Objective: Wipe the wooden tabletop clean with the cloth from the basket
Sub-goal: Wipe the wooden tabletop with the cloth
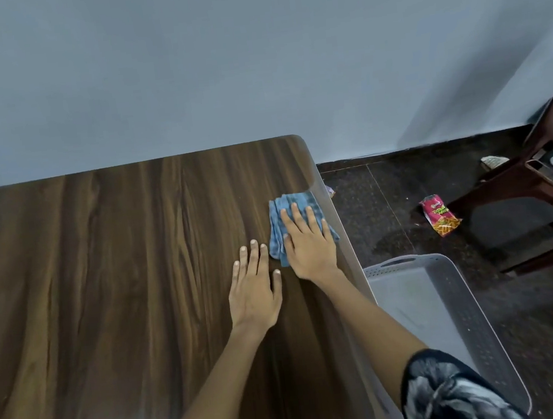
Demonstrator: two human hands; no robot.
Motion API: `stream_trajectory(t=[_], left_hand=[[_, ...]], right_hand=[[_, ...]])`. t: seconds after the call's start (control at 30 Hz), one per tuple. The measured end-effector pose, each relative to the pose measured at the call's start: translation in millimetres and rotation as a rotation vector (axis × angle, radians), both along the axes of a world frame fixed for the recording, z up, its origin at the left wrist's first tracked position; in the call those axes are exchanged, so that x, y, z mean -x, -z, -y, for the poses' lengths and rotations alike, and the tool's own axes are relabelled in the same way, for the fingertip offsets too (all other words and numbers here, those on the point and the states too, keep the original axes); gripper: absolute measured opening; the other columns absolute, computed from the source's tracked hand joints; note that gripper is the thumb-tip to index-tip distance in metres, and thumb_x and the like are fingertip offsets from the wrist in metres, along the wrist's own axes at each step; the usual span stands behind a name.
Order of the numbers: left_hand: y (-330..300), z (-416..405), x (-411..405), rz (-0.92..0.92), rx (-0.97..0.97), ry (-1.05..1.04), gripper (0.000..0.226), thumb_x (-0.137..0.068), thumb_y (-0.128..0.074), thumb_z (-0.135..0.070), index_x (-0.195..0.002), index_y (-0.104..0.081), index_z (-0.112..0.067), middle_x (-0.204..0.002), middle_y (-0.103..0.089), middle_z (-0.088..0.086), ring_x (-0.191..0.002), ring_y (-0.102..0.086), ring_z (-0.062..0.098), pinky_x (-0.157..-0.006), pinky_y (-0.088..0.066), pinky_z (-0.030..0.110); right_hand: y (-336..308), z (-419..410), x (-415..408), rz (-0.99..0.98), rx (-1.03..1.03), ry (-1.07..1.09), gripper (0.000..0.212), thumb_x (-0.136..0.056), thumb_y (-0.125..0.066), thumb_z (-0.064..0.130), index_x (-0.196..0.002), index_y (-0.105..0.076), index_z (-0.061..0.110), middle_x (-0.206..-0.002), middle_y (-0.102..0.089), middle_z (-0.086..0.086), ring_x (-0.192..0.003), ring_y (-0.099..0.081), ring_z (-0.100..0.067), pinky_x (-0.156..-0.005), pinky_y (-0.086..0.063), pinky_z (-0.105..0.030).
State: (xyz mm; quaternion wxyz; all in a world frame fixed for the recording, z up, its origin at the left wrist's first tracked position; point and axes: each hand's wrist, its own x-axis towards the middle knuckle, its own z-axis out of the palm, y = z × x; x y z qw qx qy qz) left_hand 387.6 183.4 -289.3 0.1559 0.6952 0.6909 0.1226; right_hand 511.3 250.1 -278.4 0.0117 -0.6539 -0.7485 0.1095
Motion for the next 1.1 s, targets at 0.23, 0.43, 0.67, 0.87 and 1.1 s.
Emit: stream_trajectory(t=[0.23, 0.43, 0.67, 0.87, 1.1], left_hand=[[2.3, -79.0, 0.4, -0.002, -0.007, -0.009, 0.056, -0.098, -0.025, -0.037, -0.147, -0.010, -0.014, -0.156, -0.006, 0.002, -0.143, 0.001, 0.016, -0.116, -0.001, 0.031], [5.6, -123.9, 2.6, -0.013, -0.025, -0.011, 0.056, -0.098, -0.023, -0.038, -0.147, -0.010, -0.014, -0.156, -0.005, 0.001, -0.143, 0.001, 0.014, -0.116, -0.001, 0.030], [12.2, -134.7, -1.8, -0.036, -0.105, -0.071, 0.056, -0.097, -0.023, -0.036, -0.147, -0.009, -0.016, -0.156, -0.007, -0.001, -0.143, -0.001, 0.012, -0.115, -0.002, 0.029], [14.8, -134.9, -2.1, -0.025, -0.131, -0.082, 0.055, -0.097, -0.024, -0.037, -0.147, -0.009, -0.017, -0.155, -0.007, -0.002, -0.142, -0.001, 0.010, -0.114, 0.001, 0.027], [11.7, -134.0, -1.2, -0.007, -0.122, -0.081, 0.054, -0.097, -0.024, -0.034, -0.147, -0.011, -0.017, -0.155, -0.008, -0.002, -0.142, -0.002, 0.010, -0.114, 0.001, 0.027]], right_hand=[[7.4, -91.8, 1.9, 0.008, -0.040, -0.015, 0.050, -0.103, -0.019, 0.034, -0.150, -0.007, 0.027, -0.159, -0.004, 0.003, -0.146, 0.000, -0.021, -0.116, -0.002, -0.042], [8.9, -163.8, 2.9, 0.002, -0.052, 0.004, 0.050, -0.103, -0.019, 0.032, -0.151, -0.008, 0.022, -0.159, -0.004, 0.000, -0.146, 0.000, -0.023, -0.116, -0.003, -0.042], [11.7, -121.0, -44.1, 0.050, -0.188, -0.355, 0.054, -0.095, -0.020, 0.033, -0.148, -0.025, 0.021, -0.153, -0.027, 0.002, -0.142, -0.021, -0.020, -0.113, -0.021, -0.040], [15.9, -164.3, -32.2, 0.035, -0.131, 0.031, 0.062, -0.095, -0.024, 0.038, -0.149, -0.016, 0.010, -0.156, -0.014, -0.017, -0.142, -0.014, -0.036, -0.104, -0.035, -0.043], [11.9, -216.5, 9.9, 0.032, -0.129, 0.031, 0.057, -0.101, -0.026, 0.036, -0.149, -0.018, 0.007, -0.155, -0.017, -0.016, -0.143, -0.013, -0.033, -0.114, -0.016, -0.043]])
